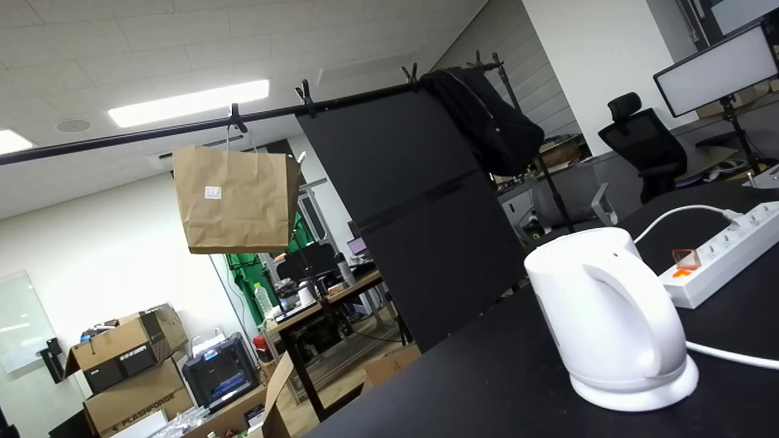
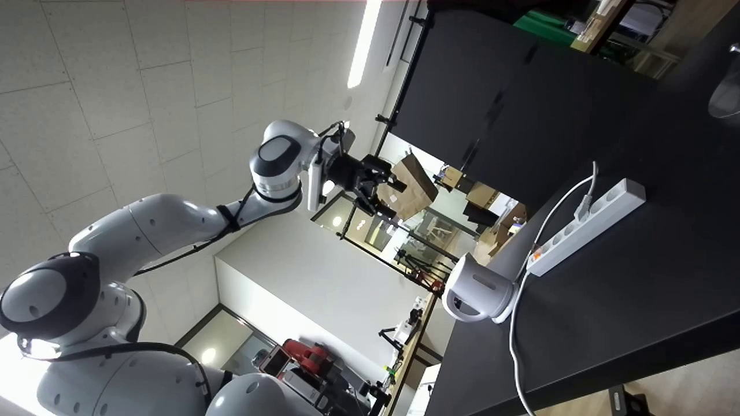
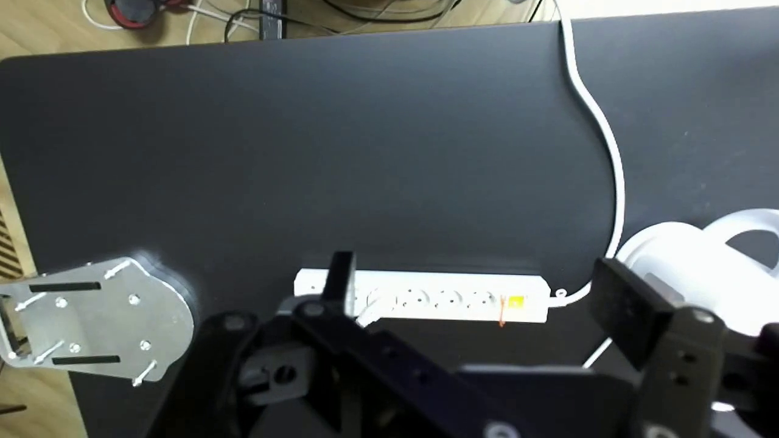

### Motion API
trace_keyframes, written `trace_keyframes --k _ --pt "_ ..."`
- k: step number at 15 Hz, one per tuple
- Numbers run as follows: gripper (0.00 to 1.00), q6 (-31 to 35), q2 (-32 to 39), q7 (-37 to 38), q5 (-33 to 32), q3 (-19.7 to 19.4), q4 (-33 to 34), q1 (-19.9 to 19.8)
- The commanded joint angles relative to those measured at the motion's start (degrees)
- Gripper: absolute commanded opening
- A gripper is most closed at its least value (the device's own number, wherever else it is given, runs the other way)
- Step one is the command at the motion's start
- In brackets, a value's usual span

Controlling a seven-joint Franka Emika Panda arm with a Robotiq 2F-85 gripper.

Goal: Switch off the extension cable

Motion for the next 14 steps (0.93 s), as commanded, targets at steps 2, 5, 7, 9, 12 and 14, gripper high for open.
trace_keyframes --k 2,5,7,9,12,14 --pt "0.6 7.2 7.3 -0.1 0.9 0.6 2.7 0.8" --pt "0.37 12.3 12.4 0.4 3.1 1.7 4.8 1.5" --pt "0.23 15.4 15.5 1.2 4.6 2.7 6.5 2.1" --pt "0.11 19.0 18.4 2.1 5.7 3.7 8.2 2.6" --pt "0.0 22.6 22.9 3.6 6.1 4.9 11.3 3.3" --pt "0.0 22.6 25.3 5.2 5.5 5.5 13.2 3.6"
